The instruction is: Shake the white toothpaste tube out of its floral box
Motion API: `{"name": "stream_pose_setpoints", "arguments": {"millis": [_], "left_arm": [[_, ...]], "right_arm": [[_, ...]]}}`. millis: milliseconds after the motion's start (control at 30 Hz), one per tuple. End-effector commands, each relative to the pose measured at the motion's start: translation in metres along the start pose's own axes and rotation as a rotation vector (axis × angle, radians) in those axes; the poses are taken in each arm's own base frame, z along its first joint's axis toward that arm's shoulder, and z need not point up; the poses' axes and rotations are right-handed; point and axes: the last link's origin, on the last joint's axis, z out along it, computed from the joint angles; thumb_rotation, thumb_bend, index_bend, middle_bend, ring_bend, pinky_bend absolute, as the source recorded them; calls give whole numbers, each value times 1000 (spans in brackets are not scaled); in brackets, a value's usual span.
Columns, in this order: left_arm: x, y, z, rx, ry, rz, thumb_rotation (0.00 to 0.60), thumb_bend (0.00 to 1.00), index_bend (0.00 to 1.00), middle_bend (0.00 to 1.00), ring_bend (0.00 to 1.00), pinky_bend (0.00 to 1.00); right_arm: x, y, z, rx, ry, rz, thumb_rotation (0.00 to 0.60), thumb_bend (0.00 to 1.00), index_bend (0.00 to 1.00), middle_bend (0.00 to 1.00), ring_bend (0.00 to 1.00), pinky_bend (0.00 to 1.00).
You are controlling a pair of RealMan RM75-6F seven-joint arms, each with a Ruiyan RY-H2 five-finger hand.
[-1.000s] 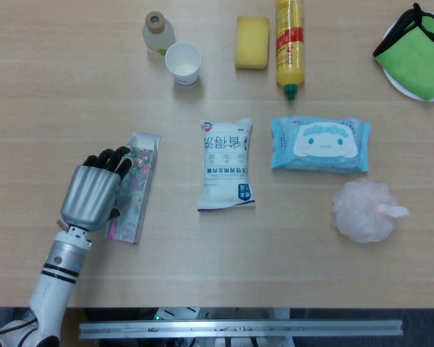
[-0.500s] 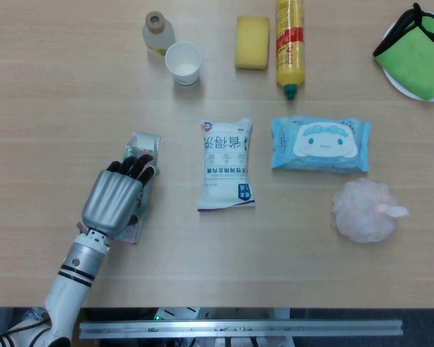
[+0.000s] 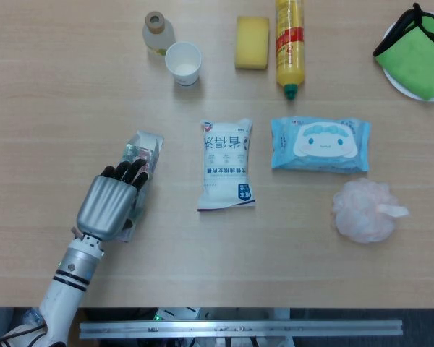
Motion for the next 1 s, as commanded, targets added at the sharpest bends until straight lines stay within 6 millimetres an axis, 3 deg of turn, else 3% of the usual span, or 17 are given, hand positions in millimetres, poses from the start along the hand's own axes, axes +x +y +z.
{"name": "stream_pose_setpoints", "arguments": {"millis": [33, 800, 1000], "left_arm": [[-1, -4, -2, 4, 10, 19, 600, 216, 295, 196, 236, 375], [-7, -56, -7, 99, 75, 143, 600, 216, 295, 186, 230, 370], [-2, -49, -7, 86, 45, 42, 600, 216, 293, 177, 230, 370]], "right_arm": [[-1, 0, 0, 0, -5, -2, 600, 52, 306, 286, 142, 371], [-5, 0, -2, -9, -29, -7, 600, 53, 306, 285, 142, 371], [-6, 0, -2, -12, -32, -7, 600, 53, 306, 286, 142, 371]]}}
